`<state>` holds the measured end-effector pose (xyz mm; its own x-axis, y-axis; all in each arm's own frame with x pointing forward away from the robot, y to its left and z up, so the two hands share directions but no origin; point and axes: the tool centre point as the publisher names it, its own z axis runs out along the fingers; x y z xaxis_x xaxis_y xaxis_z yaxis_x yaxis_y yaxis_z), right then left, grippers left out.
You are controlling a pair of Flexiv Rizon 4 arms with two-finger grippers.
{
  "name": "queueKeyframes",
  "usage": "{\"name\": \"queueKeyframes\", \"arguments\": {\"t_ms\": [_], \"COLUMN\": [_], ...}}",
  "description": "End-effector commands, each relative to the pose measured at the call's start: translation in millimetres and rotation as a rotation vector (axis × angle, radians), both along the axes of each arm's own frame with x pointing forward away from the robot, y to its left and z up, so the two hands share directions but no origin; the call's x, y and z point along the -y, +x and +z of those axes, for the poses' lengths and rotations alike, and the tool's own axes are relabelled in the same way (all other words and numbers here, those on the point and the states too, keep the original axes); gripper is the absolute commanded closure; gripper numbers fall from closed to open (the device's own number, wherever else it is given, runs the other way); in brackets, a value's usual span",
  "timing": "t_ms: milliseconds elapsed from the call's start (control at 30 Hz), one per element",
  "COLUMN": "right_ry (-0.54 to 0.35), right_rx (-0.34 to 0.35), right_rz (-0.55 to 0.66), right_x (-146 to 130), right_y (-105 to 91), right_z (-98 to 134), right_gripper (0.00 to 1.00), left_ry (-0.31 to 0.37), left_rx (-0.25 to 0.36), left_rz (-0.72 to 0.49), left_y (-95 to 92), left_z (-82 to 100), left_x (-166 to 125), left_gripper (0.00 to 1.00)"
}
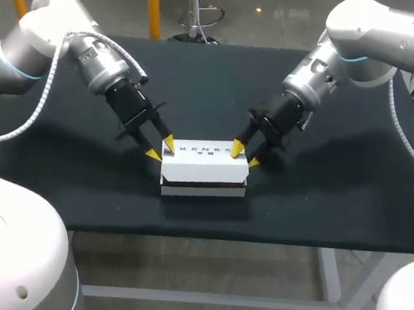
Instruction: Assemble the packaging by folding the flat box into shape, placing the metal phone stand inside, and closing the box properly
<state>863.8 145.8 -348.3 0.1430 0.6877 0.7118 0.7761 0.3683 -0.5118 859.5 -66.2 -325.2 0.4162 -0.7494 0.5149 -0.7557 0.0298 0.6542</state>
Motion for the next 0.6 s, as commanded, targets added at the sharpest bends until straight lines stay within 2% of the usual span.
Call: {"name": "queueKeyframes", "arguments": {"t_ms": [33,133,233,300,433,533,600], "right_ry": [0.003,0.003,0.003,0.003,0.003,0.003,0.003], "right_rx": [0.001,0.006,0.008,0.008,0.007,0.007,0.007], "right_rz": [0.003,0.003,0.004,0.006,0.005,0.005,0.005], "right_x": [-0.9,-0.8,-0.8,-0.9,-0.7,-0.7,-0.7], "right_y": [1.6,1.6,1.5,1.5,1.6,1.7,1.7], "right_z": [-1.3,-1.1,-1.1,-1.2,-1.5,-1.6,-1.6], "right_gripper": [0.55,0.55,0.55,0.56,0.57,0.58,0.58], "left_ry": [0.030,0.036,0.046,0.058,0.066,0.090,0.114], "left_rx": [0.051,0.102,0.155,0.181,0.273,0.386,0.437], "left_rz": [0.019,0.015,0.013,0.008,-0.032,-0.098,-0.157], "left_y": [-7.0,-8.6,-9.1,-8.1,-9.3,-10.5,-10.8], "left_z": [7.7,12.2,18.2,22.5,34.2,44.9,50.7], "left_x": [-2.3,-6.2,-10.3,-11.7,-13.6,-13.9,-12.2], "left_gripper": [0.52,0.38,0.17,0.00,0.00,0.00,0.00]}}
